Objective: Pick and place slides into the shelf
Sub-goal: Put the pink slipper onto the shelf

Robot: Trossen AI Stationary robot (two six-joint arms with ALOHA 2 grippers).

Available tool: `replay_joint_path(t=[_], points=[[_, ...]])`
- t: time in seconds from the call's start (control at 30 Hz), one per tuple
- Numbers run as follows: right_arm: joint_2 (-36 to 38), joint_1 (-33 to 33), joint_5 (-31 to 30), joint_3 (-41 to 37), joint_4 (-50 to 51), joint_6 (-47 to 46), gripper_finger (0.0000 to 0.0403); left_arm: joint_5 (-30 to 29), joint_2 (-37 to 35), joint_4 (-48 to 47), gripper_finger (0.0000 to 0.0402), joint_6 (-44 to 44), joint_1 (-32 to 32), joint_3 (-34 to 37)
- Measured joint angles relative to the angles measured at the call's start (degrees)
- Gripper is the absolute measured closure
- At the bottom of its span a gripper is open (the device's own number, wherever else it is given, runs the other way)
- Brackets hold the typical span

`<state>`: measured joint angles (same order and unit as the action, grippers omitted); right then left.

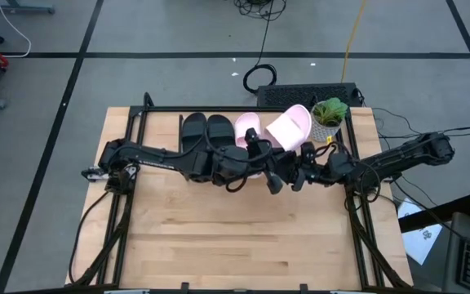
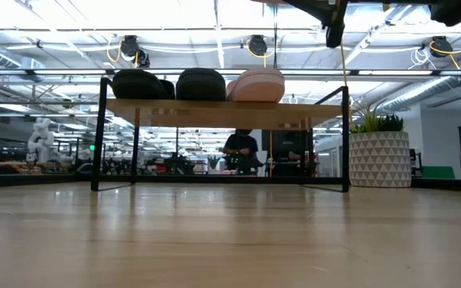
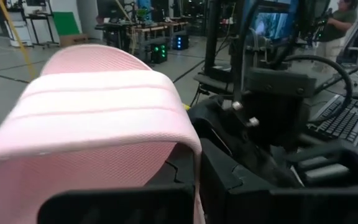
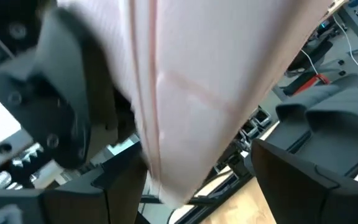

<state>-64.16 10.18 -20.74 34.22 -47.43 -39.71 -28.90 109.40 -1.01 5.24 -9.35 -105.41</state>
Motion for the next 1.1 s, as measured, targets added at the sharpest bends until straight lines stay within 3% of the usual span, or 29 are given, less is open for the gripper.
replay_joint_path(t=[0.6, 1.1], points=[[0.04, -1.19, -1.76, 0.0, -0.45, -1.67, 0.0143, 2.58, -0.02, -0.9, 0.0401, -1.78, 0.83, 0.0], [0.04, -1.19, -1.78, 0.02, 0.25, -1.4, 0.0325, 5.13, -0.04, -3.02, 0.0393, -3.7, 1.1, 0.04]])
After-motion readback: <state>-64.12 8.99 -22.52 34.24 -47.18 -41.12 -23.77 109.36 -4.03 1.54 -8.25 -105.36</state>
